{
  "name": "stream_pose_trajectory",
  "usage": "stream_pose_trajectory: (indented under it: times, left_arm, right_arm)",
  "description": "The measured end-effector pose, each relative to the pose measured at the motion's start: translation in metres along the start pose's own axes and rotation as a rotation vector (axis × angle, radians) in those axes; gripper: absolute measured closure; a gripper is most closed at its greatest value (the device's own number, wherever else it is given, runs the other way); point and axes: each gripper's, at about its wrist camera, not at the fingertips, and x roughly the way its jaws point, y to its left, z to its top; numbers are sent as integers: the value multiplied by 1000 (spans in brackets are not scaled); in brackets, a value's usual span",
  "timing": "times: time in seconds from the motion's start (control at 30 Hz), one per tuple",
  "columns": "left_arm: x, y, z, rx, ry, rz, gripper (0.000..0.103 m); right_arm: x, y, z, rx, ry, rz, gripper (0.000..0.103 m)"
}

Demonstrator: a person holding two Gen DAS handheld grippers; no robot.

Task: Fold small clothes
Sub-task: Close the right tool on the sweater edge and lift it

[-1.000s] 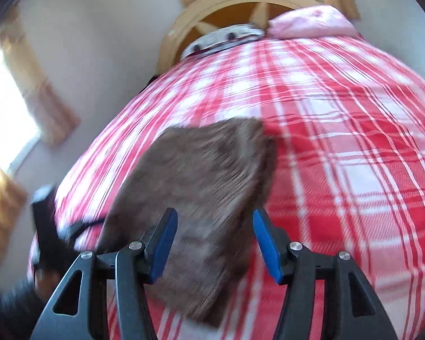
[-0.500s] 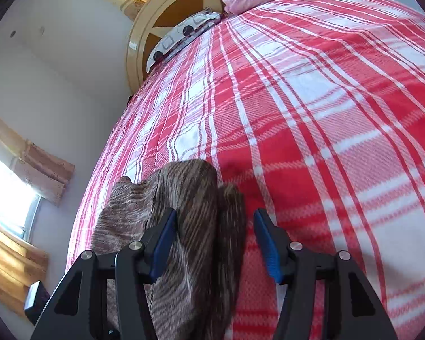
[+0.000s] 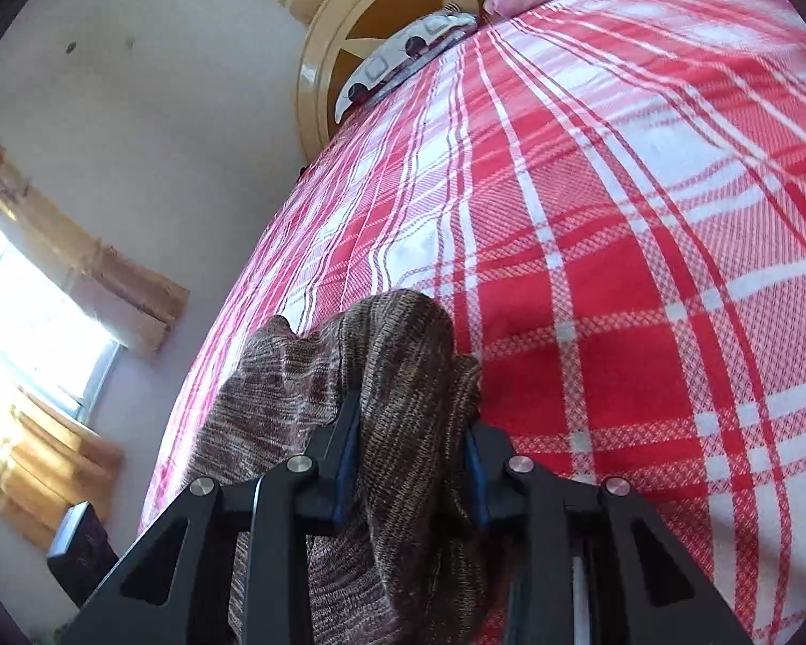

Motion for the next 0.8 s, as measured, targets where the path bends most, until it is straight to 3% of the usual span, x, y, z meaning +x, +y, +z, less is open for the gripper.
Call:
stream_pose_trajectory:
  times: [0.1, 0.37, 0.6, 0.8]
  left_arm:
    - [0, -2, 0, 17, -1, -2, 0]
    - [-1, -14, 1, 89, -3, -32, 15]
    - [-5, -21, 1, 123, -14, -76, 44]
    - [-7, -18, 1, 115, -22, -97, 57]
  right_arm:
    - [1, -1, 0, 14, 4, 5, 69]
    - [3, 1, 1, 1, 1, -11, 69]
    - [1, 0, -1, -10, 0, -14, 72]
    - [1, 3, -1, -28, -3, -36, 74]
